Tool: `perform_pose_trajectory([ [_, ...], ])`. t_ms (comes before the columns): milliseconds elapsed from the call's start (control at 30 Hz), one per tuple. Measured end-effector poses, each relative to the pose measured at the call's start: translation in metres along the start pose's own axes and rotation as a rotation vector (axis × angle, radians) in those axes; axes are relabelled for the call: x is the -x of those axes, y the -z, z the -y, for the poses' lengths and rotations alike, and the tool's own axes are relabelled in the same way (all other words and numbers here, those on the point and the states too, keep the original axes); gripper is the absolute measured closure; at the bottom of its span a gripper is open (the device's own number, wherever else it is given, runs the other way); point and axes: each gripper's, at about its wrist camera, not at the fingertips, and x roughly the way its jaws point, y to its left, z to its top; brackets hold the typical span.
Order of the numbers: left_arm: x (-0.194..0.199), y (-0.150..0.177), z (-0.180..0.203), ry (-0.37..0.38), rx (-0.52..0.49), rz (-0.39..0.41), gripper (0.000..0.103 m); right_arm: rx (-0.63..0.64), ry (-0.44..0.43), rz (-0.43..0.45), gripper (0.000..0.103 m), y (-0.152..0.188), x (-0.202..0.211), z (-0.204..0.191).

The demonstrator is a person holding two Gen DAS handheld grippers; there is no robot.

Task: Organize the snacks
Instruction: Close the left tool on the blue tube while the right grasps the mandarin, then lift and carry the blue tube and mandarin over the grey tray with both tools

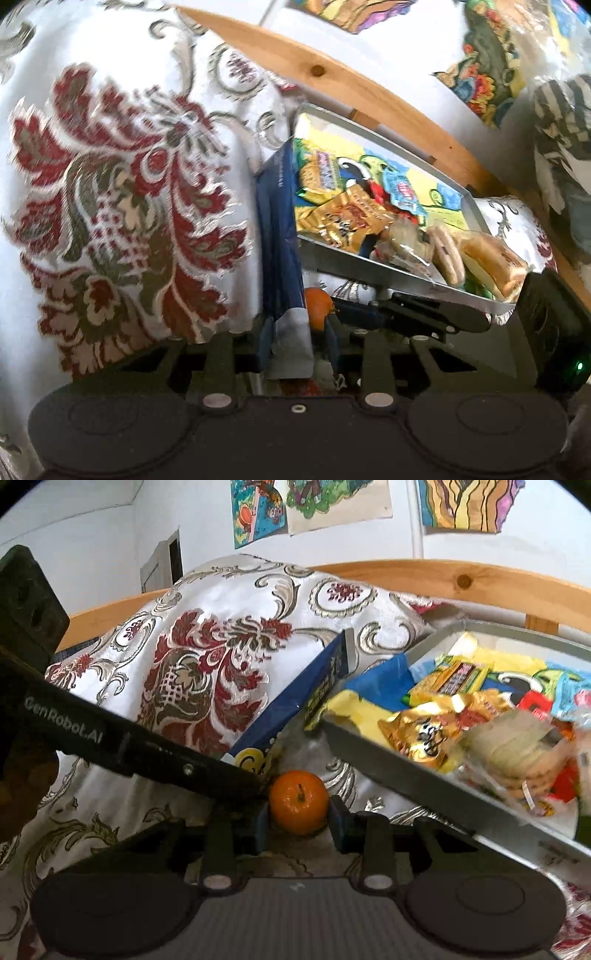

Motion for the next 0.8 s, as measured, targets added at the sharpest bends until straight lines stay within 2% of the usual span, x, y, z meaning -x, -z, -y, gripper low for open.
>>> perform_pose_trajectory([
  [200, 0.005, -0.003, 0.01, 0.018, -0.019, 0.028, 0.071, -0.018, 0.014, 0.025, 0.066, -0.004, 0.01, 0.003],
  [367, 0.013, -0.013, 0.022, 0.031, -0.043, 0.078, 0.07, -0.046, 0.03, 0.078, 0.066, -0.015, 0.023, 0.007],
  [533, 0.012, -0.039, 0.044, 0.042, -0.103, 0.131, 0.07, -0.101, 0.069, 0.144, 0.066, -0.029, 0.038, 0.021],
  [667, 0.0, -0.069, 0.062, 0.077, -0.16, 0.161, 0.07, -0.16, 0.132, 0.202, 0.066, -0.044, 0.052, 0.04],
  [800, -0.033, -0.091, 0.076, 0.103, -0.199, 0.162, 0.07, -0.22, 0.238, 0.213, 0.066, -0.05, 0.054, 0.066],
])
